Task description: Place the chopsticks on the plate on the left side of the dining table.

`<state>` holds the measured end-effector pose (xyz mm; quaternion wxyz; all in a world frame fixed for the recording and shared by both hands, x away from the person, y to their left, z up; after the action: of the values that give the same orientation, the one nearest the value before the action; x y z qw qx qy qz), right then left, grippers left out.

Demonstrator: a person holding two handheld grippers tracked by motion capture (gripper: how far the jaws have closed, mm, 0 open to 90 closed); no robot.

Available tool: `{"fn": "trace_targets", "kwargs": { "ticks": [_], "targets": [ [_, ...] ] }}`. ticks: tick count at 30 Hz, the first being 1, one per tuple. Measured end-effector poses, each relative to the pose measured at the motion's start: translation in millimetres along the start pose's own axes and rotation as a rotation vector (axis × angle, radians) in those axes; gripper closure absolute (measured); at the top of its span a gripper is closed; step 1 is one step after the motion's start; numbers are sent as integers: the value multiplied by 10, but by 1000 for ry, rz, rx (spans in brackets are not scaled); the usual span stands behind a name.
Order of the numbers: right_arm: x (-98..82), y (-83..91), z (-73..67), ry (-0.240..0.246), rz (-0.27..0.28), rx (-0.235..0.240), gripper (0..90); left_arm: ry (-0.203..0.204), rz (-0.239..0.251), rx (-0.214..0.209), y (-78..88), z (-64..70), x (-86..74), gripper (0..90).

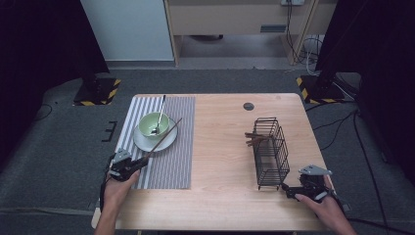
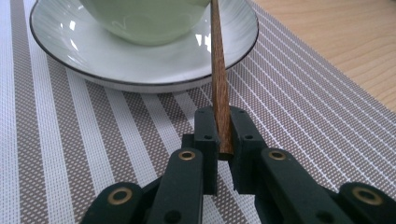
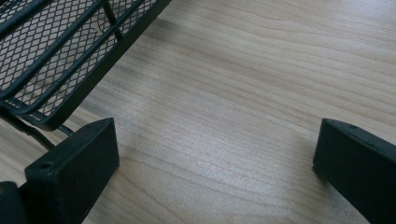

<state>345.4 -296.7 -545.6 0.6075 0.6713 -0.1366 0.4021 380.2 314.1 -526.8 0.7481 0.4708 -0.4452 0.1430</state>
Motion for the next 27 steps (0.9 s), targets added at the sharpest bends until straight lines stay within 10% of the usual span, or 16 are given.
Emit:
{"fn": "trace_targets", "kwargs": {
  "ticks": [27],
  "targets": [
    [0,0,0,0,0,0,4,33,-28,18,-34,-17,-55,763]
  ]
}}
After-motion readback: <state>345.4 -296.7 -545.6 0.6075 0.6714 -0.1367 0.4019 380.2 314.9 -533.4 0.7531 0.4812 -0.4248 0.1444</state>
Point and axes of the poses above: each handheld gripper's, and its own axes: y roughly backward along the jaws, x roughly out of its top, z roughly to its right, the point moved 1 cm from there along -y, roughly forward along the jaws, and after that the axes turned 5 degrees about -x, right-handed, at the moved point
